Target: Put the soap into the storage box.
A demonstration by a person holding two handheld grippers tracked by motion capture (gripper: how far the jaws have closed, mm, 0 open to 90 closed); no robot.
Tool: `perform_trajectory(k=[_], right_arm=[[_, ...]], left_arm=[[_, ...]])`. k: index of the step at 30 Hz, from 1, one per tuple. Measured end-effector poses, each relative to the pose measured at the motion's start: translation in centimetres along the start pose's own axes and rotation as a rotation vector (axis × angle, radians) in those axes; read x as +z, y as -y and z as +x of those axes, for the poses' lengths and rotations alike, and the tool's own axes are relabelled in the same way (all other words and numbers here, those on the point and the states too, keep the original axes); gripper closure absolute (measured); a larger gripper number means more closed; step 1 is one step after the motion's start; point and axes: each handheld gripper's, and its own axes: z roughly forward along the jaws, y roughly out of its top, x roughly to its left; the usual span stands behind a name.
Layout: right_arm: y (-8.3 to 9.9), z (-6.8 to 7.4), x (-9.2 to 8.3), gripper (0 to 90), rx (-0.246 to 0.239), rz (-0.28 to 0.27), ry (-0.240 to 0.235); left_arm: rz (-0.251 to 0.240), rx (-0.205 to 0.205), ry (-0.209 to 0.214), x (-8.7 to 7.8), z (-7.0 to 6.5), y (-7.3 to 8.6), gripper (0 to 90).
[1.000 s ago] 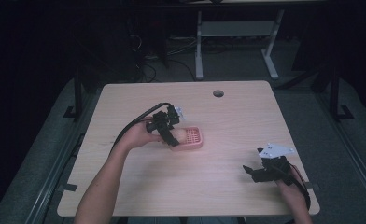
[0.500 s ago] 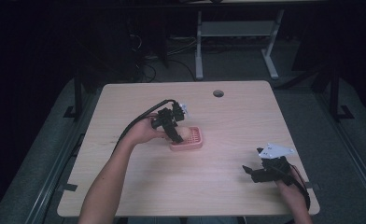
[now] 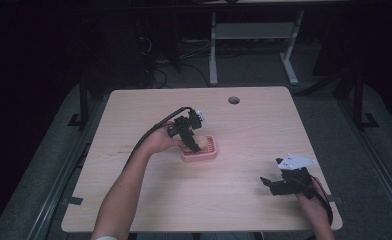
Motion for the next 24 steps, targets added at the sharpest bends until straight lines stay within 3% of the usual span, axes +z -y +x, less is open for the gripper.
perform_trajectory(k=[7,24], right_arm=[[0.0,0.0,0.0,13.8,0.007,0.001,0.000],[0.0,0.0,0.0,13.8,0.005,0.004,-0.001]], left_arm=[[-0.004,-0.008,0.003,0.7,0.1,-0.3,31.9],[0.003,0.034,0.008,1.6,0.1,-0.6,31.9]])
